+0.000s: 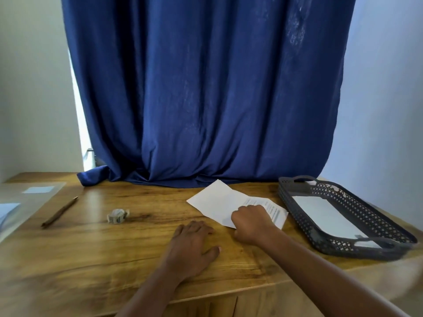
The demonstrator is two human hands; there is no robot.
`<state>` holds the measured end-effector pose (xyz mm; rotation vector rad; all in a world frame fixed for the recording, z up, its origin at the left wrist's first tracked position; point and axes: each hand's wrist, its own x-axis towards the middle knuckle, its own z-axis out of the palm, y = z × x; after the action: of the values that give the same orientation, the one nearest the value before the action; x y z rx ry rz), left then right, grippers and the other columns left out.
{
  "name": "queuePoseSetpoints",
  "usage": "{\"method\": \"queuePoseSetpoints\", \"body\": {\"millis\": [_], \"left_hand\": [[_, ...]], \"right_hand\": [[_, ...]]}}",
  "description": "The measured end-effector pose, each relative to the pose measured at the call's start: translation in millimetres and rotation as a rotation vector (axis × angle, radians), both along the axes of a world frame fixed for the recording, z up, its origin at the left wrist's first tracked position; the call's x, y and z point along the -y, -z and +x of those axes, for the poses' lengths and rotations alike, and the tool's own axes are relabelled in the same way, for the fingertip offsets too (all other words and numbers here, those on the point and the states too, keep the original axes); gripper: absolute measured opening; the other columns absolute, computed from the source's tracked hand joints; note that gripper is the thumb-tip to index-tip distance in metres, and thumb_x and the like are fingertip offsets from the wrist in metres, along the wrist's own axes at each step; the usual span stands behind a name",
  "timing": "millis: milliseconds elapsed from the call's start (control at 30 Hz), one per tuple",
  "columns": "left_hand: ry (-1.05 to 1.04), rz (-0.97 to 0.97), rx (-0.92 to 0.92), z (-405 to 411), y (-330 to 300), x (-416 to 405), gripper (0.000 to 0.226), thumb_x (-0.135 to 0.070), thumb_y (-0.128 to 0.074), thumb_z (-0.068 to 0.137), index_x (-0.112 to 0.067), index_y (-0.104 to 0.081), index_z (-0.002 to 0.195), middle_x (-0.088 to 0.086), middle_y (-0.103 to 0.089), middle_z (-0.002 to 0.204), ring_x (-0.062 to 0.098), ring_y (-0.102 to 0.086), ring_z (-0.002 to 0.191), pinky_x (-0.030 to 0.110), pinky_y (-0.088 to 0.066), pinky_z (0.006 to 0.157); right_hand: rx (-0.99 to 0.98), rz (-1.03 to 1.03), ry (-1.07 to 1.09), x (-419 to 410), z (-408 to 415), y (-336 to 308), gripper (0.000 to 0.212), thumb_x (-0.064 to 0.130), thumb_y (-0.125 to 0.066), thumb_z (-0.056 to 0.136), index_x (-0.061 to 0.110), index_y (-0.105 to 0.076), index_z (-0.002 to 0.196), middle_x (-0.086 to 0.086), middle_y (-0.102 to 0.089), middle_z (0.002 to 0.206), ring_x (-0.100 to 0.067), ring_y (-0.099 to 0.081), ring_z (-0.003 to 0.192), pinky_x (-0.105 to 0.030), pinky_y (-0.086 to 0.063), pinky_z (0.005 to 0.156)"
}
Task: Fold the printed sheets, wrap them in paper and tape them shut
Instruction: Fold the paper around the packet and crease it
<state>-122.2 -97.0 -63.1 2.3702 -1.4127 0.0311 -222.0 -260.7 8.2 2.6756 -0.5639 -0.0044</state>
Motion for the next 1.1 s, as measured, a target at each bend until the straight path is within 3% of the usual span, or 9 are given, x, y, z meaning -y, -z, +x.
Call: {"method": "queuePoseSetpoints", "body": {"millis": [133,267,500,633,733,833,900,1000,1100], "left_hand": [[-0.001,-0.013,0.012,0.8,0.4,0.5,0.062,-0.067,-0.043,0.095,-0.037,-0.043,0.149,-0.012,-0.037,0.161,0.011,-0.025,0.152,0.041,-0.012,0.128],[0.0,-0.039,0.001,1.1,0.7,0.5,0.063,-0.068,-0.044,0.093,-0.036,-0.044,0.148,-0.011,-0.037,0.16,0.011,-0.026,0.151,0.041,-0.013,0.127],[-0.07,-0.393,-0.099,1.4,-4.8,-9.9,0.047,-0.049,-0.058,0.09,-0.041,-0.05,0.136,-0.016,-0.044,0.138,0.008,-0.042,0.132,0.036,-0.042,0.112],[-0.103,-0.631,-0.105,6.0,-13.2,-33.0,0.036,-0.036,-0.066,0.093,-0.041,-0.056,0.128,-0.025,-0.043,0.131,-0.001,-0.042,0.129,0.037,-0.044,0.11],[-0.122,-0.687,-0.013,5.5,-21.5,-65.2,0.034,-0.035,-0.066,0.092,-0.042,-0.058,0.124,-0.028,-0.042,0.132,-0.004,-0.039,0.129,0.028,-0.034,0.11],[-0.14,-0.496,0.085,5.9,-30.8,-103.3,0.038,-0.045,-0.063,0.095,-0.044,-0.053,0.131,-0.025,-0.039,0.143,0.0,-0.034,0.138,0.029,-0.025,0.117],[-0.158,-0.257,0.128,8.2,-34.2,-125.0,0.047,-0.054,-0.055,0.099,-0.045,-0.044,0.143,-0.019,-0.028,0.16,0.006,-0.023,0.15,0.035,-0.018,0.126],[-0.182,0.066,0.191,10.1,-32.8,-146.0,0.061,-0.068,-0.039,0.1,-0.047,-0.026,0.155,-0.013,-0.005,0.171,0.013,-0.003,0.158,0.042,-0.005,0.129],[-0.206,0.284,0.078,7.2,-31.8,-158.6,0.083,-0.084,-0.02,0.086,-0.044,-0.018,0.159,-0.013,-0.006,0.171,0.015,-0.002,0.158,0.048,-0.002,0.129]], "right_hand": [[0.03,-0.084,0.01,0.7,-0.3,6.4,0.028,0.022,-0.053,0.103,0.015,-0.061,0.128,-0.009,-0.067,0.124,-0.024,-0.067,0.106,-0.036,-0.051,0.094],[0.119,-0.015,0.05,5.7,-7.1,12.3,0.026,0.026,-0.052,0.103,0.019,-0.062,0.126,-0.006,-0.066,0.129,-0.021,-0.065,0.109,-0.035,-0.051,0.097],[0.242,0.083,-0.033,7.9,-26.7,17.9,0.026,0.03,-0.049,0.103,0.028,-0.065,0.124,0.0,-0.066,0.13,-0.017,-0.062,0.112,-0.033,-0.053,0.095],[0.274,0.104,-0.198,-17.5,-42.0,16.1,0.03,0.035,-0.047,0.103,0.032,-0.064,0.128,0.008,-0.063,0.132,-0.011,-0.055,0.122,-0.032,-0.043,0.109],[0.33,0.213,-0.361,-42.7,-57.8,22.9,0.032,0.042,-0.046,0.103,0.04,-0.065,0.128,0.019,-0.062,0.135,-0.006,-0.052,0.131,-0.026,-0.028,0.115],[0.257,0.261,-0.462,-62.1,-63.1,37.7,0.028,0.048,-0.046,0.095,0.05,-0.069,0.111,0.027,-0.068,0.12,-0.002,-0.061,0.121,-0.027,-0.042,0.105],[0.182,0.287,-0.536,-71.7,-59.7,45.7,0.029,0.051,-0.043,0.096,0.053,-0.065,0.115,0.03,-0.065,0.125,0.001,-0.056,0.127,-0.03,-0.042,0.108],[0.109,0.44,-0.647,-83.3,-50.7,46.1,0.034,0.055,-0.038,0.103,0.055,-0.053,0.134,0.037,-0.044,0.146,0.012,-0.021,0.146,-0.027,-0.014,0.122],[0.061,0.531,-0.682,-87.2,-42.8,41.5,0.041,0.063,-0.031,0.102,0.056,-0.048,0.139,0.042,-0.032,0.15,0.019,-0.001,0.145,-0.021,0.001,0.122]]}}
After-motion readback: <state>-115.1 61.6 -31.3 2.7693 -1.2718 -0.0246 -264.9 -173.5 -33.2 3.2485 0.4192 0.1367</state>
